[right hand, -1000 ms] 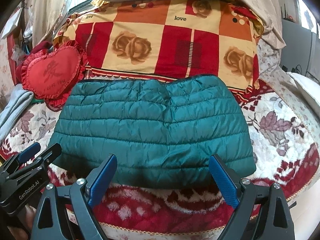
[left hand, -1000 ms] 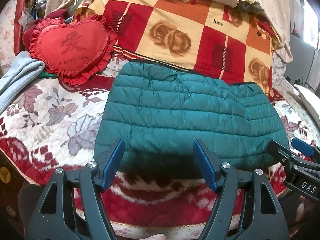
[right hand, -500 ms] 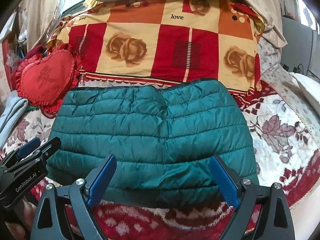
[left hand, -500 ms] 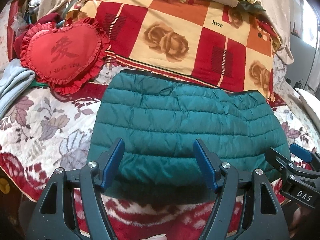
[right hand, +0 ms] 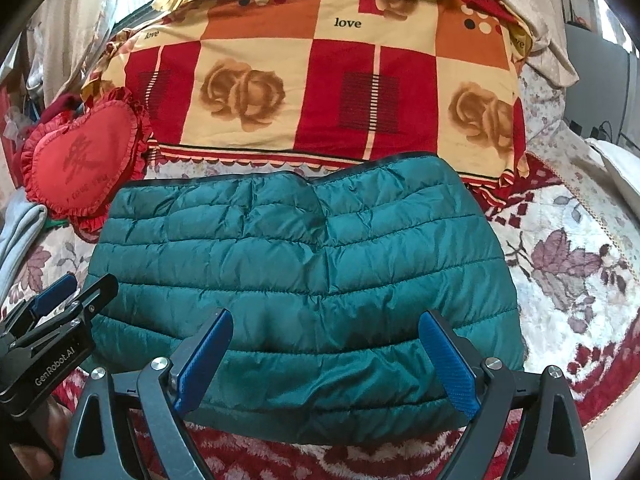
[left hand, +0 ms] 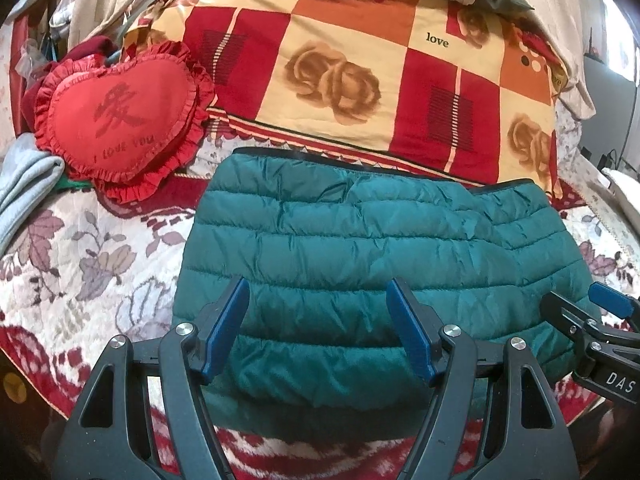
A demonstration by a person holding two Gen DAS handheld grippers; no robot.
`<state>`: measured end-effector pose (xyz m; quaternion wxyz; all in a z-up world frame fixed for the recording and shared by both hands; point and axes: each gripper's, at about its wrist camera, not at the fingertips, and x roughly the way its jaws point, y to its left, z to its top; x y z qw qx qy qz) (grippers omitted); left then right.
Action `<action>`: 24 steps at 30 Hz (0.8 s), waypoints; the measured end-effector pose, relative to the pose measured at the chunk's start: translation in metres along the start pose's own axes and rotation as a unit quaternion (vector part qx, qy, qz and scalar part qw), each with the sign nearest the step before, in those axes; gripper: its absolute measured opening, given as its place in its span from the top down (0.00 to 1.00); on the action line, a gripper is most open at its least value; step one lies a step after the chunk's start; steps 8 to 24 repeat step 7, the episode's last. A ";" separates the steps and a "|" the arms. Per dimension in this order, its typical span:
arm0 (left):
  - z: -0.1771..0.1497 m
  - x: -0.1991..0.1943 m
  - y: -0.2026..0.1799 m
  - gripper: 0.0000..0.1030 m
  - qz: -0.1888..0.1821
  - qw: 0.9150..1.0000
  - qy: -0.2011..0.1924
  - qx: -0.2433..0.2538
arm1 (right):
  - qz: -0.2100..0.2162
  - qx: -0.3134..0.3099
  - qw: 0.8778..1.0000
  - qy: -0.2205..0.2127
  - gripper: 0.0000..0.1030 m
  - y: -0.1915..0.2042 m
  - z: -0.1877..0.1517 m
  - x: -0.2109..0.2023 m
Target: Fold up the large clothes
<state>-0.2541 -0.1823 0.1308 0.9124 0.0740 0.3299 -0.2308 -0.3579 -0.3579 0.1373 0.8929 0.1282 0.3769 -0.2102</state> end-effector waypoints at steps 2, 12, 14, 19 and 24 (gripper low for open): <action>0.001 0.000 0.000 0.30 0.002 1.000 -0.009 0.002 | 0.001 0.001 1.000 0.002 0.10 -0.001 0.001 0.003; 0.006 0.004 0.006 0.30 0.002 1.000 -0.012 -0.001 | -0.001 -0.002 1.000 0.003 0.10 -0.005 0.004 0.007; 0.006 0.004 0.006 0.30 0.002 1.000 -0.012 -0.001 | -0.001 -0.002 1.000 0.003 0.10 -0.005 0.004 0.007; 0.006 0.004 0.006 0.30 0.002 1.000 -0.012 -0.001 | -0.001 -0.002 1.000 0.003 0.10 -0.005 0.004 0.007; 0.006 0.004 0.006 0.30 0.002 1.000 -0.012 -0.001 | -0.001 -0.002 1.000 0.003 0.10 -0.005 0.004 0.007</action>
